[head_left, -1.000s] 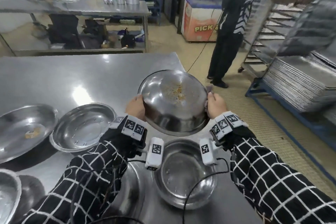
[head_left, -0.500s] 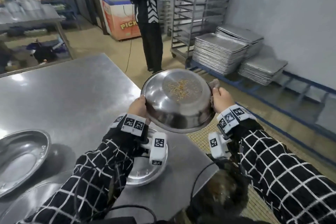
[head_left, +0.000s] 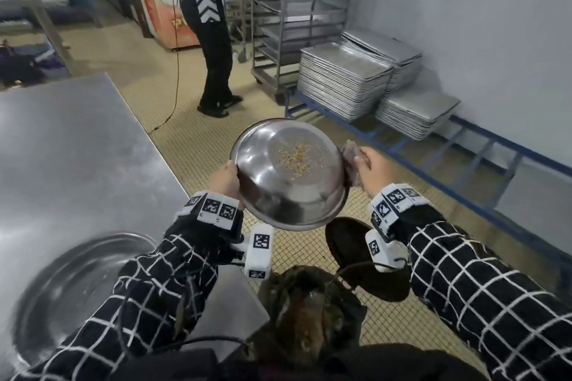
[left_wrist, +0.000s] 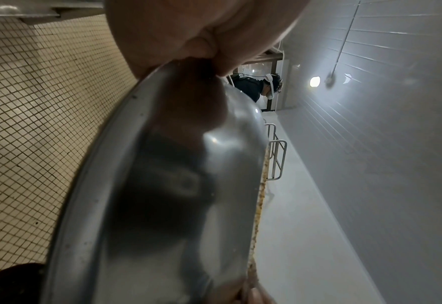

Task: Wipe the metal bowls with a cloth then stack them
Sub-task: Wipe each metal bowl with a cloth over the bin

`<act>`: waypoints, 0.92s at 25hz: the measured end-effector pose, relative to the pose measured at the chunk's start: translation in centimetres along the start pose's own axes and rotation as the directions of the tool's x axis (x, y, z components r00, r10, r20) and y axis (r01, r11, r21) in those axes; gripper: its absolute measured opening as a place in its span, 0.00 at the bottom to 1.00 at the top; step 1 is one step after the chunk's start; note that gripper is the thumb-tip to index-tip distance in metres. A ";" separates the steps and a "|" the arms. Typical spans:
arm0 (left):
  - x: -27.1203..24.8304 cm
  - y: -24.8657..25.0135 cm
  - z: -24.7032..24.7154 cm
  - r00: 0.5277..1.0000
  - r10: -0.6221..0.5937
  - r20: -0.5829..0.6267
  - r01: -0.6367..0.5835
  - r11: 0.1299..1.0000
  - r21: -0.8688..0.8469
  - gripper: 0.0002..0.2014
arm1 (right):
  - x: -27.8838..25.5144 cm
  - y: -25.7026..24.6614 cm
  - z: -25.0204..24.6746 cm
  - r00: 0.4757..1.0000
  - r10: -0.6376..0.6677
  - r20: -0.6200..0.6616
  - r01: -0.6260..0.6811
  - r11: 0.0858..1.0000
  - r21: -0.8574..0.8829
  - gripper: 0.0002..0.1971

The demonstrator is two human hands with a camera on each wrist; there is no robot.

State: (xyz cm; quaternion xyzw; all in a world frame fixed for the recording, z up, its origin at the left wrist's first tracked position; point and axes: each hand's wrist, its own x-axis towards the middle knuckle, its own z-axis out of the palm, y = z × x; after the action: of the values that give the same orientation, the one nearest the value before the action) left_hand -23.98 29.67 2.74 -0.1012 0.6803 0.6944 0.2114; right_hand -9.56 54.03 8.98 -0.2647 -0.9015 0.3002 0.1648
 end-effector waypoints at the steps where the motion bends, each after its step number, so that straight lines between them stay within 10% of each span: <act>1: 0.0 0.0 0.9 0.999 0.025 -0.019 -0.025 1.000 0.019 0.28 | 1.3 0.4 -0.7 1.000 -0.025 0.002 0.025 1.000 0.000 0.14; 7: 0.0 -2.0 2.9 0.985 0.059 -0.159 -0.051 0.997 0.055 0.29 | 4.4 -1.4 0.9 0.954 -0.258 0.154 0.239 0.962 0.132 0.17; 14: -3.7 -2.1 1.7 0.941 0.102 -0.322 -0.066 0.991 0.120 0.16 | -0.1 2.7 6.0 0.721 -0.585 0.371 0.557 0.808 0.192 0.17; 19: -6.7 -2.5 2.8 0.934 0.121 -0.337 -0.078 0.987 0.138 0.16 | -0.1 3.3 5.1 0.967 -0.086 0.238 0.002 0.942 0.335 0.13; 23: -8.2 -3.2 4.1 0.961 0.115 -0.253 -0.093 0.991 0.095 0.12 | 0.7 0.0 5.1 0.968 -0.080 0.237 -0.041 0.884 0.467 0.15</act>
State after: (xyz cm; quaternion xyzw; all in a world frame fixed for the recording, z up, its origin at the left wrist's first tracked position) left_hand -14.67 32.37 3.60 -0.1460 0.7345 0.6568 0.0882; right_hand -12.47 52.08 5.16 -0.1682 -0.8185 0.5378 0.1120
